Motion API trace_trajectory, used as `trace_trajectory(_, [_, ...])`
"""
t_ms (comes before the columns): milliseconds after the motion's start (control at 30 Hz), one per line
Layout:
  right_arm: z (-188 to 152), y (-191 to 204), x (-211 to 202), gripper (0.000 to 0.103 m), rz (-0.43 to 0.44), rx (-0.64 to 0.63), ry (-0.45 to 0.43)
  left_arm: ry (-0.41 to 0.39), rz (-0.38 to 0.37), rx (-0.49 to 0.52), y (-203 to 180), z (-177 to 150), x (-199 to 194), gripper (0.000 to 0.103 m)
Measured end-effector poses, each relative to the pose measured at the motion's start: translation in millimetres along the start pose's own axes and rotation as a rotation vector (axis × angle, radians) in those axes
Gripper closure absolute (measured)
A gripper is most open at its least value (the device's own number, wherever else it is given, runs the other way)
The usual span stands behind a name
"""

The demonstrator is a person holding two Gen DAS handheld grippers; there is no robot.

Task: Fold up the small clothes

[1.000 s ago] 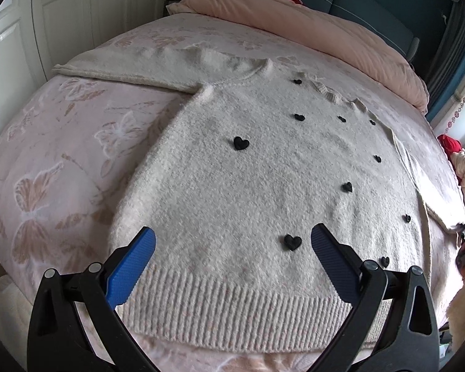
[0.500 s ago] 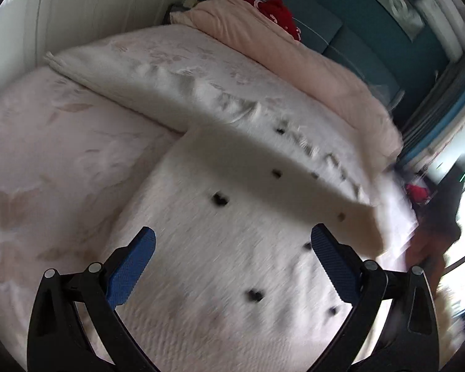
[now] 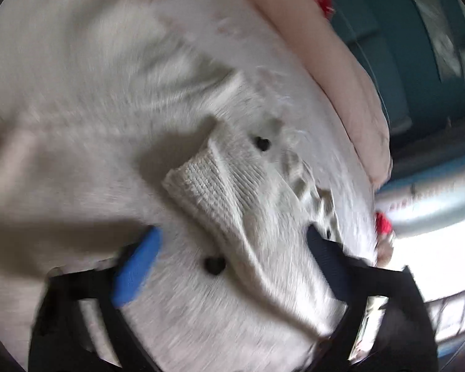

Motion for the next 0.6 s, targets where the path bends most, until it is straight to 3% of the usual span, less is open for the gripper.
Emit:
trace_trajectory(67, [12,-7,10,0.056,0.011,0.045,-0.022,0.003,0.027,-0.003,-3,2,12,0.087])
trace_trajectory(100, [16,-6,15,0.066,0.012,0.049,-0.026,0.000,0.024,0.013,-6,5,14,0.092])
trace_trajectory(133, [20,-4,22,0.097,0.011,0.037,-0.021,-0.015,0.015,0.039,-10,10,12,0.093])
trace_trajectory(167, [26,3,26,0.095,0.005,0.006,-0.015,-0.051,0.010,0.068,-17,14,3,0.094])
trace_trajectory(267, [38,34,12,0.096,0.066,-0.083,-0.106,-0.143,-0.075,0.168,-38,22,-37,0.095])
trace_trajectory(333, [37,45,-2,0.096,0.079,-0.149,-0.140,-0.186,-0.064,0.218,-35,23,-51,0.094])
trace_trajectory(367, [35,40,4,0.096,0.052,-0.158,-0.122,-0.182,-0.046,0.229,-29,23,-49,0.094])
trace_trajectory(467, [14,-10,45,0.099,-0.110,-0.090,0.057,-0.067,0.078,0.204,13,13,-5,0.094])
trace_trajectory(500, [11,-12,41,0.098,-0.092,-0.093,0.029,-0.045,0.087,0.189,26,6,5,0.094])
trace_trajectory(600, [8,11,14,0.094,-0.108,-0.141,-0.020,-0.102,0.049,0.218,27,0,1,0.092])
Point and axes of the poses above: each gripper's, at about its wrist camera, not at the fingertips, and x roughly the way its jaws point, y to its left, z to its top, the point moved 4 cm from there along x, roughly the way its jaws point, and after that the axes turned 4 degrees about z, right-handed, at the moved point
